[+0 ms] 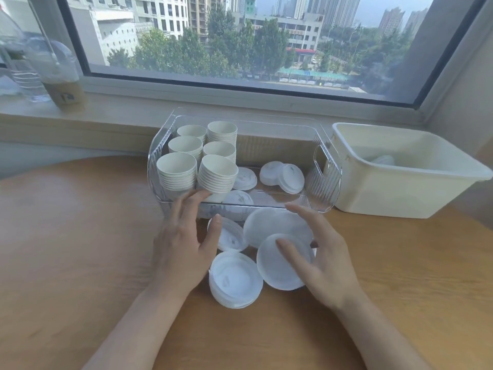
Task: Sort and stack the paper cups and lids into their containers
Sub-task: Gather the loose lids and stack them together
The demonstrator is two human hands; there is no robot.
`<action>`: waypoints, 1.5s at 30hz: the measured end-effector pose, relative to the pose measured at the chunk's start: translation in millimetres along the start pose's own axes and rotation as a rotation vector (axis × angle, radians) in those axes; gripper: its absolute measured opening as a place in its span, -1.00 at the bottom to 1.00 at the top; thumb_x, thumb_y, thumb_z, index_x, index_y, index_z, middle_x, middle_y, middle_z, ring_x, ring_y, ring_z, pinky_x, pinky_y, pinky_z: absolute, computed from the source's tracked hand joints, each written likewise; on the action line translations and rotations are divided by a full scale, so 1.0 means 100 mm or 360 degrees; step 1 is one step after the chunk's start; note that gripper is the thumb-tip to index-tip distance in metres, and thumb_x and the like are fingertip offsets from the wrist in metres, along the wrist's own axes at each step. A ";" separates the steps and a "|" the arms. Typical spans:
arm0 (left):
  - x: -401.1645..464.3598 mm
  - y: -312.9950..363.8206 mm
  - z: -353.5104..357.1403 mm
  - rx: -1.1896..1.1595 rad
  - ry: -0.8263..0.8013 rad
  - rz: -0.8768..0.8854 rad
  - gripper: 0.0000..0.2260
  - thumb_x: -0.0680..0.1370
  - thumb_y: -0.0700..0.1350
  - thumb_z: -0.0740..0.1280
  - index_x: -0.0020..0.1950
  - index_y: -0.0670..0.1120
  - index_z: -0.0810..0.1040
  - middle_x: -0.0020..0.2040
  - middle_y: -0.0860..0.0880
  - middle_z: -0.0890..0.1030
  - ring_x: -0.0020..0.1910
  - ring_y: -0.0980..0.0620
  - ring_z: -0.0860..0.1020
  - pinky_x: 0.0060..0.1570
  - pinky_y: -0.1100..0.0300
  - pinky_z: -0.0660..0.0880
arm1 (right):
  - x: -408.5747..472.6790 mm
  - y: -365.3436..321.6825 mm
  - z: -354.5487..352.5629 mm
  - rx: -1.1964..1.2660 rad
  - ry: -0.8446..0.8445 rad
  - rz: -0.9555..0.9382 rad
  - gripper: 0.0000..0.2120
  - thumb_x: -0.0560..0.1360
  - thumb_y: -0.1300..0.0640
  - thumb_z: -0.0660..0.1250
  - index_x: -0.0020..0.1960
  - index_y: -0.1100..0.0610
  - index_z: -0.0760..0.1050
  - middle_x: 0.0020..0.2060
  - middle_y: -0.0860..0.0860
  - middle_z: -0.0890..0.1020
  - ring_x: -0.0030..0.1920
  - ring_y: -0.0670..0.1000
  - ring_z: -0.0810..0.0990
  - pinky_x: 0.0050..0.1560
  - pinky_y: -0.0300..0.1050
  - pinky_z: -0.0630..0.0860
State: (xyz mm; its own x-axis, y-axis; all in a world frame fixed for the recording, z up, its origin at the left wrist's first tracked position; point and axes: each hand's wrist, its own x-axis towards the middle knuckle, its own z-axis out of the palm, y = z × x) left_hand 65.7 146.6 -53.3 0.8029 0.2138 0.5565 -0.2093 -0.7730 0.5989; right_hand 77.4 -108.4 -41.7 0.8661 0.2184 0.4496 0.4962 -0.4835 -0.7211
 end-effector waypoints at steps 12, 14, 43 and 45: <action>-0.01 -0.06 0.04 0.0012 -0.0038 -0.0025 -0.48 0.62 0.08 0.34 0.57 0.06 0.32 0.34 0.09 0.53 -0.14 0.13 0.57 -0.15 0.04 0.53 | 0.01 -0.02 0.00 0.0010 0.0130 0.0008 -0.58 0.58 -0.26 0.30 0.39 -0.19 0.51 0.35 -0.24 0.56 0.46 -0.02 0.47 0.45 0.18 0.40; -0.01 -0.06 0.04 -0.0024 -0.0019 -0.0035 -0.44 0.62 0.08 0.34 0.60 0.10 0.27 0.30 0.08 0.50 -0.10 0.28 0.56 -0.20 0.05 0.52 | 0.06 -0.07 -0.02 0.0031 0.0197 -0.0023 -0.64 0.59 -0.24 0.31 0.36 -0.24 0.51 0.33 -0.24 0.58 0.44 -0.03 0.49 0.44 0.02 0.42; 0.02 -0.06 0.05 0.0036 -0.0033 -0.0003 -0.68 0.60 0.03 0.40 0.34 0.02 0.56 0.23 0.13 0.50 -0.04 -0.03 0.62 -0.18 -0.05 0.62 | 1.94 0.63 0.36 -0.1073 -0.0558 0.0421 -0.52 0.57 -0.20 0.35 0.46 -0.18 0.43 0.40 0.03 0.45 0.34 0.23 0.49 0.17 0.05 0.44; 0.02 -0.06 0.04 0.0038 -0.0025 0.0003 -0.68 0.60 0.02 0.41 0.33 0.01 0.56 0.21 0.13 0.51 -0.05 -0.03 0.62 -0.19 -0.05 0.61 | 1.91 0.60 0.34 -0.1062 -0.0526 0.0387 -0.57 0.56 -0.16 0.36 0.41 -0.15 0.47 0.34 0.03 0.46 0.29 0.20 0.52 0.12 0.03 0.45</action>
State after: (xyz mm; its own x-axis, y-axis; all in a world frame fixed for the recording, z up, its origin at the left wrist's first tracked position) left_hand 70.9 148.8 -58.0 0.8111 0.2029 0.5486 -0.1979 -0.7874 0.5838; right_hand 274.5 -66.9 -16.8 0.9708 0.2312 0.0639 0.2399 -0.9345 -0.2631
